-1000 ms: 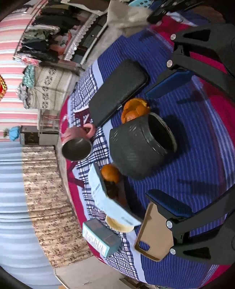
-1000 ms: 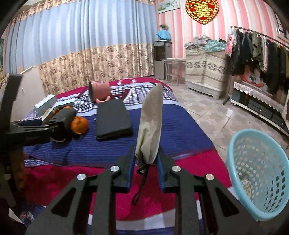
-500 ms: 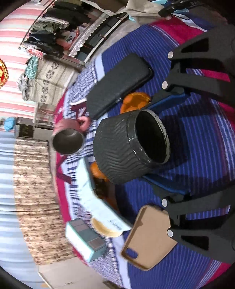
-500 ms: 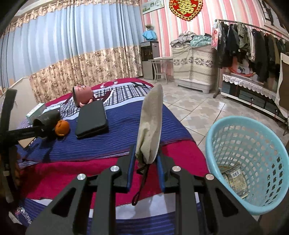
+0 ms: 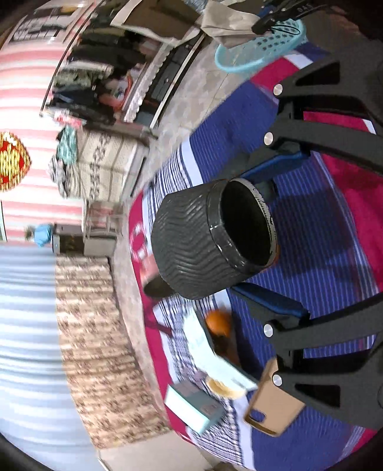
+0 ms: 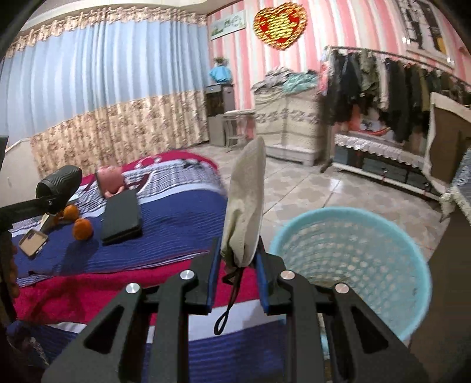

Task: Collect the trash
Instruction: 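Carry the black cup over the wastebasket and open left tool while right tool releases the beige cloth, then move both tools back over the bed toward the receipt and orange peel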

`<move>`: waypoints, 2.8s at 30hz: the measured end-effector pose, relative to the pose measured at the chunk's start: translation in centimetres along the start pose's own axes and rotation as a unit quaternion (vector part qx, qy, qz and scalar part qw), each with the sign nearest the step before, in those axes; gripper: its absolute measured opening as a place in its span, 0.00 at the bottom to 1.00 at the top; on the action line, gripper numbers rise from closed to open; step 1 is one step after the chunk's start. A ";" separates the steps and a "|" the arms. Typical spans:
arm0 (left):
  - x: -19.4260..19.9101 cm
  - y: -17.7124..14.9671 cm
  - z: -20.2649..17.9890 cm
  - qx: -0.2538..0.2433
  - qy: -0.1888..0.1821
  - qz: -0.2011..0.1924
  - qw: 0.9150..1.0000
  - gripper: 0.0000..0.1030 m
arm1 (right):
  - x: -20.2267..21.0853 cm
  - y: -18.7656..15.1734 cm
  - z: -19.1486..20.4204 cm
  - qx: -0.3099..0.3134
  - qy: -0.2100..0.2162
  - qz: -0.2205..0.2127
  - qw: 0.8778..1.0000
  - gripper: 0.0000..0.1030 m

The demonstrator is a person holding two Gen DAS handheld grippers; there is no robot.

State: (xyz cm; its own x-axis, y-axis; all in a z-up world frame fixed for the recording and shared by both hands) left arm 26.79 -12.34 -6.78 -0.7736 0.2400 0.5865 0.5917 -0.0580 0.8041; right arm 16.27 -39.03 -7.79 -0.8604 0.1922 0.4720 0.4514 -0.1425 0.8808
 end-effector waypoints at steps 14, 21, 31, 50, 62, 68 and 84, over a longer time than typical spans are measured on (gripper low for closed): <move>-1.2 -0.3 -16.1 -0.089 -0.114 -0.019 0.989 0.64 | 2.6 1.0 -11.6 -0.044 -0.095 -0.029 0.994 0.22; -2.3 -2.5 -22.3 -0.135 -0.147 -0.020 0.980 0.64 | 1.8 -0.1 -15.2 -0.070 -0.118 -0.037 0.990 0.22; -4.6 -4.8 -29.0 -0.179 -0.190 -0.010 0.965 0.64 | 0.4 -1.9 -17.5 -0.078 -0.131 -0.017 0.988 0.22; -6.5 -3.3 -28.8 -0.164 -0.168 -0.022 0.972 0.86 | -0.3 -2.4 -18.2 -0.085 -0.141 -0.012 0.986 0.22; -4.9 -1.2 -24.3 -0.137 -0.132 -0.040 0.981 0.91 | -2.7 -1.8 -16.1 -0.081 -0.122 -0.007 0.989 0.22; -4.2 -0.4 -21.9 -0.125 -0.117 -0.051 0.984 0.93 | -3.6 -1.3 -15.0 -0.068 -0.126 -0.001 0.990 0.37; -1.9 0.2 -14.7 -0.083 -0.085 -0.060 0.991 0.93 | -0.5 0.9 -13.1 -0.043 -0.153 -0.035 0.987 0.92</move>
State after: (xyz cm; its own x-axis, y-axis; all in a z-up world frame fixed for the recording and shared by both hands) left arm 25.08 -27.06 -6.33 -0.7781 0.4146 0.4719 0.4412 -0.1740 0.8804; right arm 14.04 -52.02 -7.67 -0.7713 0.4870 0.4098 0.3601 -0.1971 0.9119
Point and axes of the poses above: each gripper's, at about its wrist camera, not at the fingertips, and x roughly against the way its jaws point, z to its left, y to its top, the point moved 7 cm from there along -x, roughly the way its jaws point, and after that the axes turned 4 degrees about -y, right-handed, at the moved point
